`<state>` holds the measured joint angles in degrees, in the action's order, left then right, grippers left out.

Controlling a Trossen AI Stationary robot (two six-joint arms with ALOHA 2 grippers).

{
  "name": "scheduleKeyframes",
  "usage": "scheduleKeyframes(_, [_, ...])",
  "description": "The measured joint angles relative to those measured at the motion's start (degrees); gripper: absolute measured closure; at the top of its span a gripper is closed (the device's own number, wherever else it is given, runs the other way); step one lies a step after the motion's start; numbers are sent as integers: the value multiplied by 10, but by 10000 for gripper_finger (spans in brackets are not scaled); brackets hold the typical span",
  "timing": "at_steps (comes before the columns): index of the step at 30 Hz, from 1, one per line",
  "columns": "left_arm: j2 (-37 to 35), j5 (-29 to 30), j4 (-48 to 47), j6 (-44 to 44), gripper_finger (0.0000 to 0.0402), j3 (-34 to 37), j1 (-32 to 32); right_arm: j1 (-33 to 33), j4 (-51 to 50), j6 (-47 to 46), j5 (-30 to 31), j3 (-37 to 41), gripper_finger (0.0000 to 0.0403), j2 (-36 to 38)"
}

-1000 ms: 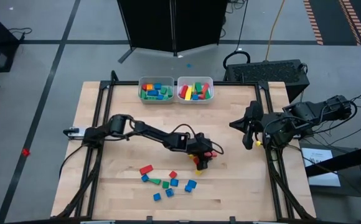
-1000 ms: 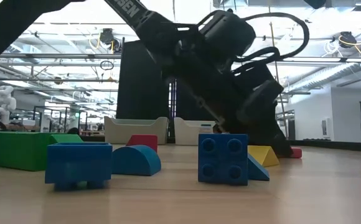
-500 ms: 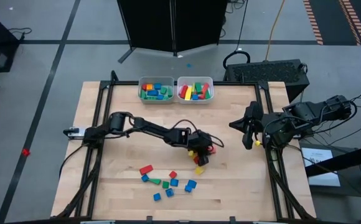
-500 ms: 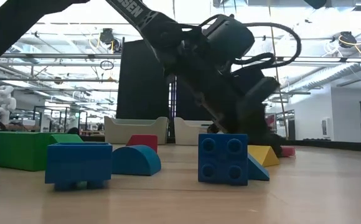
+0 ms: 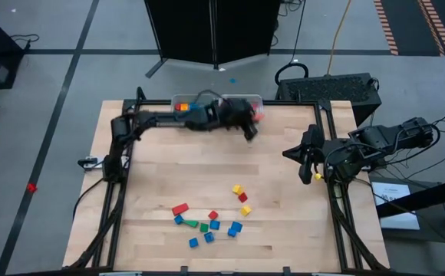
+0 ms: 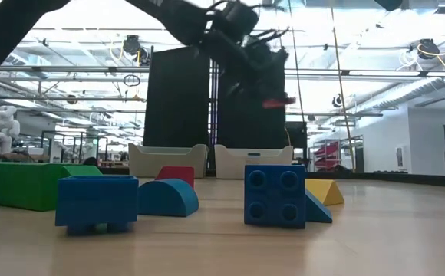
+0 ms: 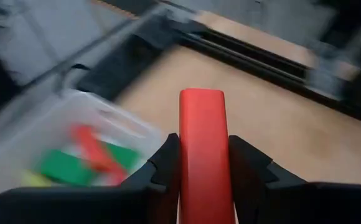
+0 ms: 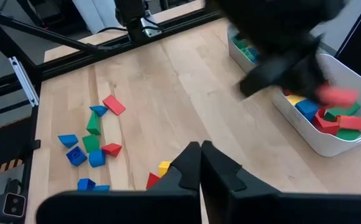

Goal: Sort blocks by size
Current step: Put the orange rectangular block into the white bin, then put the red triangular block into the gray bin

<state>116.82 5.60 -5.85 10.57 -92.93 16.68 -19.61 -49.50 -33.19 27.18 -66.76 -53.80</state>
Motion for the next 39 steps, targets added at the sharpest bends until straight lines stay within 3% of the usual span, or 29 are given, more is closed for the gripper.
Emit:
scheduleKeyframes(7, [8,-25,-55,39,304,1,81,0,0,13,1,0,403,0])
scheduleKeyframes(13, [7,-83,-67,8,149,1,90,0,-1,24,1,0,403,0])
scheduleKeyframes(17, [1,-90,-75,9,97,1,82,0,-1,24,1,0,403,0])
scheduleKeyframes(23, [-16,-215,-131,24,101,1,41,0,-1,24,1,0,403,0])
scheduleKeyframes(25, [-16,-242,-155,-11,108,1,7,0,-1,23,1,0,403,0])
scheduleKeyframes(31, [-16,-250,-218,-202,117,22,-101,0,-1,23,1,0,403,0])
scheduleKeyframes(39, [-16,-250,-114,-304,117,81,-172,0,0,19,1,0,403,0])
